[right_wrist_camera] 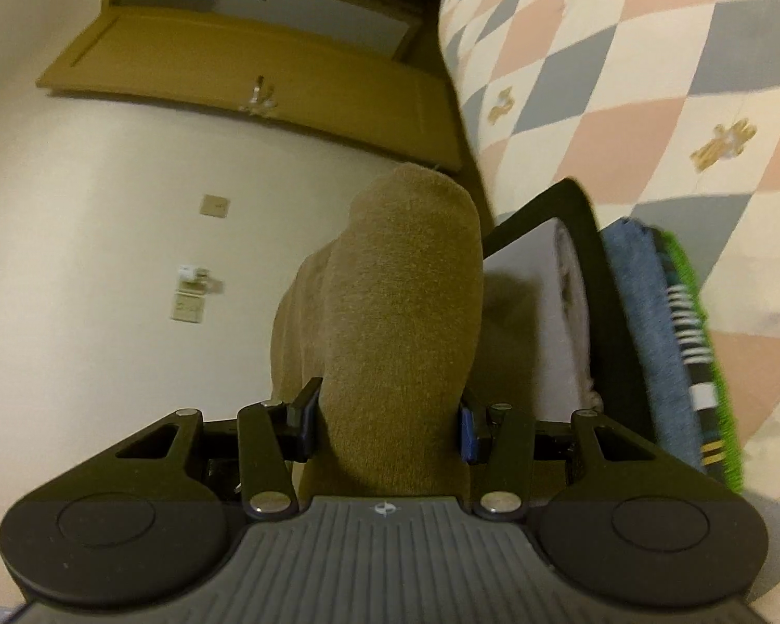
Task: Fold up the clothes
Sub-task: 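Carry the folded shirt with both grippers toward the clothes stack, then lower the folded shirt onto the clothes stack and open both grippers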
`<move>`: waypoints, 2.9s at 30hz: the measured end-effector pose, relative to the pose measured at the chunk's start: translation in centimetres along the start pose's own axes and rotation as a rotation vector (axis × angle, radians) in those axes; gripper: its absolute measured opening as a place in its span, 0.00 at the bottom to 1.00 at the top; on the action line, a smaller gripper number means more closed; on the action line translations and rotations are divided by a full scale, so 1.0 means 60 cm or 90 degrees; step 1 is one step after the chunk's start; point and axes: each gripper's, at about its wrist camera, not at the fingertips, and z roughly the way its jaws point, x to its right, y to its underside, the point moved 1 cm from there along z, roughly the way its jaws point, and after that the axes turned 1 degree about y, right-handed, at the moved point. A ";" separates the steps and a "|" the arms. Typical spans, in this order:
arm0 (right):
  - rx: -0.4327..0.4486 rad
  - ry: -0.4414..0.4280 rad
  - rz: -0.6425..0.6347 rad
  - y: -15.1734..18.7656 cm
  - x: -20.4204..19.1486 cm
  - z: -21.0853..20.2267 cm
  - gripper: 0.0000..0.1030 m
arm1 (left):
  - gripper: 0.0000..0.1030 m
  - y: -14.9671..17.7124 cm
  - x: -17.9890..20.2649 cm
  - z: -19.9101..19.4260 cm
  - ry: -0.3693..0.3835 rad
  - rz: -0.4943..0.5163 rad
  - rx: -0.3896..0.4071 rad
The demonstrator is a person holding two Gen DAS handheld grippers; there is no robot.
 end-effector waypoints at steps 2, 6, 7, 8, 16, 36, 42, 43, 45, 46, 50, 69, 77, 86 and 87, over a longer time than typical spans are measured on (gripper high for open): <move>0.002 0.010 -0.004 0.000 0.003 0.003 0.46 | 0.24 0.013 -0.011 0.005 0.006 0.001 0.000; -0.002 0.045 -0.032 0.005 0.015 0.022 0.50 | 0.25 0.030 -0.041 0.026 0.010 0.002 -0.009; 0.001 0.054 -0.037 0.008 0.020 0.024 0.54 | 0.27 0.031 -0.050 0.034 0.014 0.003 -0.010; 0.004 0.054 -0.035 0.009 0.024 0.023 0.55 | 0.28 0.032 -0.057 0.035 0.022 0.000 -0.007; 0.133 0.123 -0.216 0.004 -0.040 -0.061 0.60 | 0.29 0.011 -0.008 -0.062 -0.020 0.066 0.074; 0.081 0.168 -0.496 0.083 -0.106 0.059 0.18 | 0.08 -0.011 0.013 0.017 -0.088 0.172 0.086; 0.105 0.162 -0.504 0.086 -0.118 0.038 0.19 | 0.08 -0.001 0.029 -0.023 -0.072 0.205 0.113; 0.107 0.159 -0.499 0.085 -0.117 0.034 0.19 | 0.08 0.005 0.032 -0.029 -0.066 0.208 0.111; 0.101 0.144 -0.484 0.083 -0.116 0.027 0.20 | 0.08 0.016 0.039 -0.043 -0.055 0.214 0.106; 0.102 0.141 -0.483 0.083 -0.118 0.025 0.20 | 0.08 0.021 0.043 -0.050 -0.049 0.217 0.103; 0.103 0.124 -0.477 0.084 -0.125 0.008 0.21 | 0.08 0.044 0.057 -0.078 -0.027 0.228 0.093; -0.025 0.083 -0.561 0.141 -0.113 -0.041 0.23 | 0.11 0.152 0.076 -0.071 -0.146 0.212 0.115; -0.060 0.015 -0.562 0.097 -0.111 -0.076 0.45 | 0.26 0.191 0.127 -0.065 -0.330 0.116 0.141; -0.182 -0.025 -0.643 0.001 -0.082 -0.133 0.56 | 0.44 0.258 0.257 -0.008 -0.462 0.009 0.190; -0.194 -0.029 -0.655 -0.008 -0.080 -0.138 0.57 | 0.46 0.264 0.270 -0.001 -0.476 0.000 0.191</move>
